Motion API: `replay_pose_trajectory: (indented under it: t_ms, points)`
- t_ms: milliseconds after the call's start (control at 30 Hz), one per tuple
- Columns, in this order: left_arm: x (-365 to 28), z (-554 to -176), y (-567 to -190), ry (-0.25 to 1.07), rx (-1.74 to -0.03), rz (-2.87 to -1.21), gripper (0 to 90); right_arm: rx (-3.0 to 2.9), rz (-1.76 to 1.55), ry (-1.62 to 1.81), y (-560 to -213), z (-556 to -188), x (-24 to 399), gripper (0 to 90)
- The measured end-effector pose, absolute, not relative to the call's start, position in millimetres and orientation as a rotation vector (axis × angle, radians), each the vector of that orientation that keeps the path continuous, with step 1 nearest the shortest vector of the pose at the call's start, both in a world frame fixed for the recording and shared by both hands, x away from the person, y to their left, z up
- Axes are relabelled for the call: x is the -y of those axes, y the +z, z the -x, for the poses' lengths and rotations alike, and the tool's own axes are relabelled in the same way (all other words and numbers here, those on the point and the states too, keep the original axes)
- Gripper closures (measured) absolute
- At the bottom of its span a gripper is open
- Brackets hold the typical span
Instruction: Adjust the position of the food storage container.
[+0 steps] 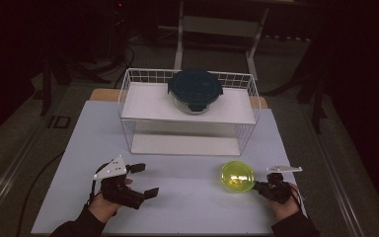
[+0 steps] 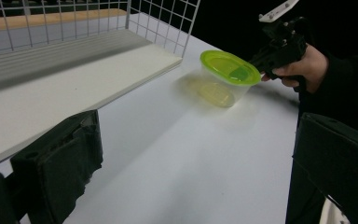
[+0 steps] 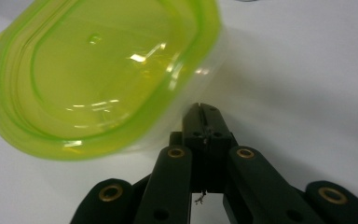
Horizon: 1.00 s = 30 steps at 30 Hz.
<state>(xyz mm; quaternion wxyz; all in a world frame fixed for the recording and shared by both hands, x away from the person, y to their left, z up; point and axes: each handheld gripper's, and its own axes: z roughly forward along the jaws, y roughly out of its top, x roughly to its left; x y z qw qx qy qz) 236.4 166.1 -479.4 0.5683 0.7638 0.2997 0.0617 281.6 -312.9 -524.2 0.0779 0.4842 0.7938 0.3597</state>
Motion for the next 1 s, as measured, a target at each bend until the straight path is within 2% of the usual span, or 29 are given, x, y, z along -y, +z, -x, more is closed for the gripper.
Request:
replay_pose_trajectory:
  t_ms: [1000]
  points:
    - [-167,-236,-480,0.135,-0.705,-1.792,1.0,-2.517,-1.314,1.109,-520,-303,244,90.0]
